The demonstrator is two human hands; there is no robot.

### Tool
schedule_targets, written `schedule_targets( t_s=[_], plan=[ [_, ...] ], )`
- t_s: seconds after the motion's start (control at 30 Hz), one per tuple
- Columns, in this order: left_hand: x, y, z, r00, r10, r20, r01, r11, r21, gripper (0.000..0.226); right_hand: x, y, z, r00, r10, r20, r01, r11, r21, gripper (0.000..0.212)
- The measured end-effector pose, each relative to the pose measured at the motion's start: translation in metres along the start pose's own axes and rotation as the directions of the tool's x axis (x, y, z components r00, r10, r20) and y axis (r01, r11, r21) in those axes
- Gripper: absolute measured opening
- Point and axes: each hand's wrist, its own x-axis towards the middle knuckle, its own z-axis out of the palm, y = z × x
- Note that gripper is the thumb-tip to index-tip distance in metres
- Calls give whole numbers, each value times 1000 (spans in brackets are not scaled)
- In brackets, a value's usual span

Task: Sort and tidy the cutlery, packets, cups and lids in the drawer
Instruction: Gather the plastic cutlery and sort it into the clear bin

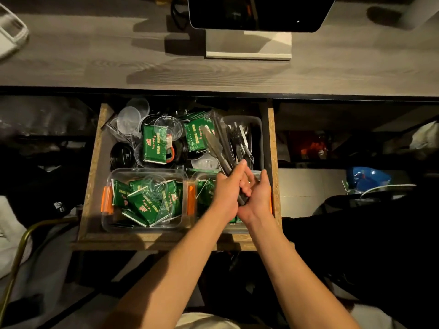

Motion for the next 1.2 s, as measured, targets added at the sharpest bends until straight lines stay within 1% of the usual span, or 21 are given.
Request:
schedule_targets(
  t_s=[0.1,0.17,0.23,0.27,0.3,0.37,0.43,0.47,0.5,0.53,0.57,0.6,0.67,0.73,0.8,0.87,0.97,1.03,1.1,1.13,1.2],
  plan=[
    [6,1,2,998,-63,20,64,996,-64,56,7,-7,-2,1000,2,28,-1,1000,-30,57],
    [10,2,-2,993,-111,28,111,993,-33,44,14,-12,-6,998,-24,58,31,992,-120,60],
    [15,1,-8,981,-192,25,190,979,69,35,22,-22,-10,988,-116,98,136,963,-231,60],
    [17,0,-12,971,-236,33,229,962,150,33,23,-29,-8,975,-154,158,195,937,-290,58],
    [19,0,-15,959,-278,51,260,938,228,32,23,-37,-5,957,-158,242,241,899,-366,57],
    [21,0,-19,932,-353,79,310,892,329,27,23,-47,4,927,-75,368,278,795,-539,53],
    [25,1,-19,910,-403,100,340,861,379,20,30,-52,10,943,-13,333,248,696,-674,29],
    [27,1,-19,903,-415,113,336,845,416,16,35,-53,13,955,-36,294,246,648,-721,16],
    [29,2,-19,897,-423,128,327,830,452,11,40,-54,16,963,-64,263,245,617,-748,10],
    [30,3,-19,891,-431,140,321,820,474,9,45,-56,20,968,-72,241,232,628,-743,7],
    [31,5,-20,888,-436,149,320,817,479,14,49,-58,23,974,-61,218,201,679,-707,5],
    [34,6,-22,888,-433,153,321,824,467,18,54,-60,27,980,-43,196,164,735,-658,4],
    [39,6,-24,907,-396,141,310,856,414,20,67,-66,33,983,-50,175,145,798,-585,13],
    [45,7,-23,943,-315,107,254,889,381,20,77,-69,41,982,-72,175,163,794,-586,12],
    [55,8,-19,968,-242,61,198,894,403,29,87,-71,49,982,-98,161,180,740,-648,3],
    [71,9,-12,977,-207,47,171,899,403,40,98,-75,60,978,-131,163,207,708,-675,8],
    [98,14,-3,987,-160,15,134,873,469,36,121,-82,69,966,-181,186,259,675,-690,5],
    [113,17,-1,989,-148,16,114,823,557,34,139,-82,67,965,-209,158,254,599,-759,17],
    [123,21,-2,987,-159,-5,125,758,641,51,149,-80,63,963,-253,91,213,513,-832,42],
    [124,23,-4,990,-138,-20,117,743,659,54,151,-78,61,958,-281,58,194,484,-853,50],
    [123,27,-12,998,-46,-48,66,775,629,49,152,-72,55,948,-318,19,175,468,-866,51]
  ],
)
